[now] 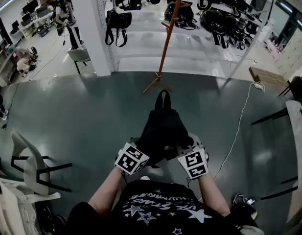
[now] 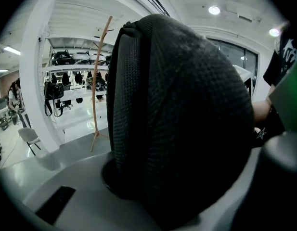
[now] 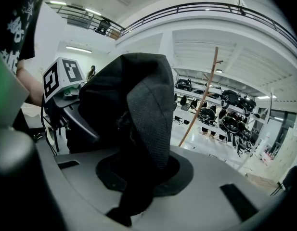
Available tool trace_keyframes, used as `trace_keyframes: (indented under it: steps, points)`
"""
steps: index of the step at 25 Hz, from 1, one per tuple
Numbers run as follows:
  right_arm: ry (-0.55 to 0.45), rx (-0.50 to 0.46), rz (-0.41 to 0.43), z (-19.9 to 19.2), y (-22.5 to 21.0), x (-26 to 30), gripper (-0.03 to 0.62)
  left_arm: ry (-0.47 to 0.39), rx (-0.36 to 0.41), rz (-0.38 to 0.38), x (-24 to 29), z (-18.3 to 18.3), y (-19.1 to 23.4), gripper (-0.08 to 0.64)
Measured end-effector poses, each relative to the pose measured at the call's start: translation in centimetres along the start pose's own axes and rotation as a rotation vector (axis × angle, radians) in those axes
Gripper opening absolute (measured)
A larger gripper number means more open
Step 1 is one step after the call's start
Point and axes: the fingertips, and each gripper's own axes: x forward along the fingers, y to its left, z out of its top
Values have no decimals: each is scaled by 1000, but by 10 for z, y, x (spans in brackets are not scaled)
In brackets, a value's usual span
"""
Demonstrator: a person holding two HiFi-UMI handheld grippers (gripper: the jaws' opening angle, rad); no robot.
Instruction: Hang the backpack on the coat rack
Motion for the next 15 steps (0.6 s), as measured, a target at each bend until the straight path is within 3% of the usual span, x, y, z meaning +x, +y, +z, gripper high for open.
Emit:
trace_keyframes:
  steps: [8,15]
  points:
    - [-16,9,7,34,13,57,75,-1,47,23,-17,3,69,91]
    - [-22,-18,41,50,7,99,75,6,18,50,-12,7,108,91]
